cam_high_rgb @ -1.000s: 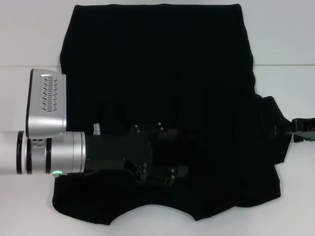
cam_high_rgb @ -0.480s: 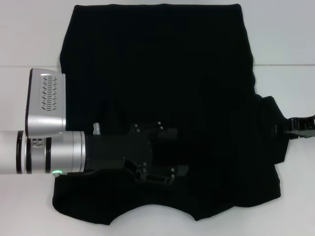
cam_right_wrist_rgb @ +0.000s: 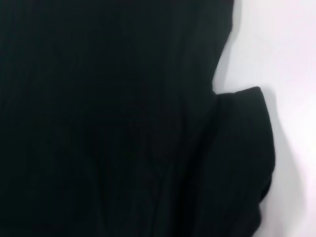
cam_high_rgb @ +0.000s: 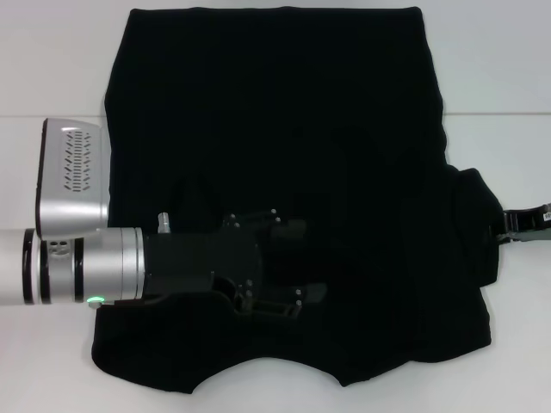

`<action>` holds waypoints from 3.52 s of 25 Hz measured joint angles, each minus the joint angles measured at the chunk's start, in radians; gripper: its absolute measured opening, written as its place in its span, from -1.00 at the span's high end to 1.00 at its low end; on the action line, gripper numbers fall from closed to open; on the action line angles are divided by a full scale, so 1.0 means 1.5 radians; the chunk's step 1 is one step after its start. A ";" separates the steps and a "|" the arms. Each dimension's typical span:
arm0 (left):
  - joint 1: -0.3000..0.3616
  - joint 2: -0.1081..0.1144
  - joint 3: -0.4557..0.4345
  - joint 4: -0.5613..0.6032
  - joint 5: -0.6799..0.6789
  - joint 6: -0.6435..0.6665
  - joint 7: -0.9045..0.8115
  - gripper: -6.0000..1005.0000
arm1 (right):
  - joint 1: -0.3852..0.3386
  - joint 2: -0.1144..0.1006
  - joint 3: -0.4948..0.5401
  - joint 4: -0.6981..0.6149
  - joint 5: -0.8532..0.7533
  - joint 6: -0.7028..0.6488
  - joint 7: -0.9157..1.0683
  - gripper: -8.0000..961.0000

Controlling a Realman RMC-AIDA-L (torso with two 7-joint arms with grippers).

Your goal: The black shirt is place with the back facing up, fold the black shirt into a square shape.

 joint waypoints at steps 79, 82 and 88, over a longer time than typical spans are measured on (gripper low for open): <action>-0.002 0.002 -0.025 -0.014 -0.024 0.017 -0.062 -0.68 | 0.096 0.045 0.032 -0.039 0.109 -0.010 -0.112 0.66; -0.001 0.003 -0.035 -0.015 -0.024 0.015 -0.066 -0.68 | 0.101 0.043 0.032 -0.040 0.117 -0.011 -0.119 0.50; 0.016 0.011 -0.048 0.004 -0.012 0.010 -0.132 -0.68 | 0.076 0.040 0.038 -0.024 0.227 -0.030 -0.215 0.06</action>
